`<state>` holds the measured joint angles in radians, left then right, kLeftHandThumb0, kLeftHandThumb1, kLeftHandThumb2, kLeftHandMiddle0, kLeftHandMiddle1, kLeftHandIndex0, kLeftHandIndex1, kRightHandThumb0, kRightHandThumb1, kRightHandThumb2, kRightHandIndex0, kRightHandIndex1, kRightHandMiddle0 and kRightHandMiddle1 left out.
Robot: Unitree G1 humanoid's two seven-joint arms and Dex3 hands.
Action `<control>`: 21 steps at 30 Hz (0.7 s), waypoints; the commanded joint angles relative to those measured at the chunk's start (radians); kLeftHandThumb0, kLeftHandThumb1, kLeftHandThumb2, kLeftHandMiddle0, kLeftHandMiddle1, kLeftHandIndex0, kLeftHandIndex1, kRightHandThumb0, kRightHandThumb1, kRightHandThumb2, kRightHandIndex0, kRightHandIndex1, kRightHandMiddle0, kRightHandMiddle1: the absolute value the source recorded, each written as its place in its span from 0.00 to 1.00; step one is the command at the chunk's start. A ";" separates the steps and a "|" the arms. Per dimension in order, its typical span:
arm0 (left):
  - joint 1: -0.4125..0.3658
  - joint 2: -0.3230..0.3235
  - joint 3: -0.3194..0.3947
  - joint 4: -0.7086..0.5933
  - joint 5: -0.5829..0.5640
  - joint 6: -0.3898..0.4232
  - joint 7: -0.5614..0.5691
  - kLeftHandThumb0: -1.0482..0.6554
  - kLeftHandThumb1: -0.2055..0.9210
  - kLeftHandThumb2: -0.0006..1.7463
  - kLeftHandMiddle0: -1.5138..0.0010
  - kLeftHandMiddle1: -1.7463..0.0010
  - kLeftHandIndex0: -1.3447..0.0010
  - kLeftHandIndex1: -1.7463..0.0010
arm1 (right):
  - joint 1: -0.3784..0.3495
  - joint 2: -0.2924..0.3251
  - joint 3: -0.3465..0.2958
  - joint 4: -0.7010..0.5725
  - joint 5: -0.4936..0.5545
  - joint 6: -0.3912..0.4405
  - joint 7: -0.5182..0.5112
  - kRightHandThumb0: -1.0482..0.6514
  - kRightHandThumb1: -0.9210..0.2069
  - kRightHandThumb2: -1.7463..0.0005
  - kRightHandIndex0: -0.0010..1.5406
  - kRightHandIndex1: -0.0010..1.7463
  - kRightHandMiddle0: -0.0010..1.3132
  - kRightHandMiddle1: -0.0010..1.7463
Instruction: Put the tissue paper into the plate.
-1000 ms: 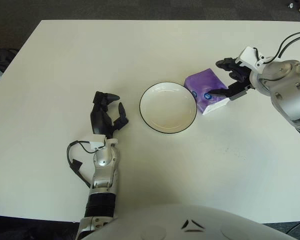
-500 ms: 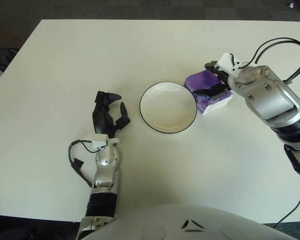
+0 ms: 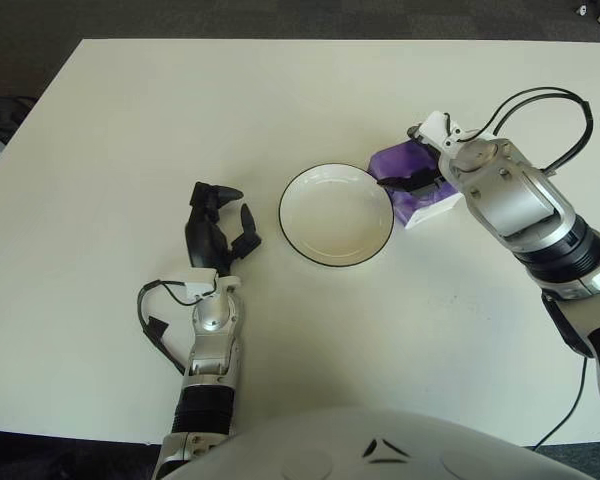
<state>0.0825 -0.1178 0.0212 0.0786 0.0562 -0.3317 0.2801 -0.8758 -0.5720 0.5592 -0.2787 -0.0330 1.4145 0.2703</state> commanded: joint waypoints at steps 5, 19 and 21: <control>0.083 -0.042 -0.016 0.080 -0.002 0.023 0.007 0.37 0.60 0.64 0.59 0.17 0.64 0.00 | 0.019 0.045 0.021 0.066 -0.037 -0.061 -0.018 0.13 0.37 0.67 0.00 0.00 0.00 0.00; 0.098 -0.048 -0.016 0.071 0.004 0.030 0.032 0.36 0.60 0.65 0.58 0.15 0.64 0.00 | 0.016 0.062 0.063 0.074 -0.059 -0.036 0.010 0.10 0.32 0.70 0.00 0.00 0.00 0.00; 0.101 -0.048 -0.018 0.067 0.003 0.032 0.036 0.37 0.61 0.64 0.59 0.15 0.64 0.00 | 0.023 0.062 0.064 0.066 -0.060 -0.030 0.012 0.09 0.31 0.70 0.00 0.00 0.00 0.00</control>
<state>0.0878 -0.1177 0.0154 0.0759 0.0484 -0.3373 0.3038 -0.8771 -0.5152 0.6075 -0.2020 -0.1003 1.3647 0.2626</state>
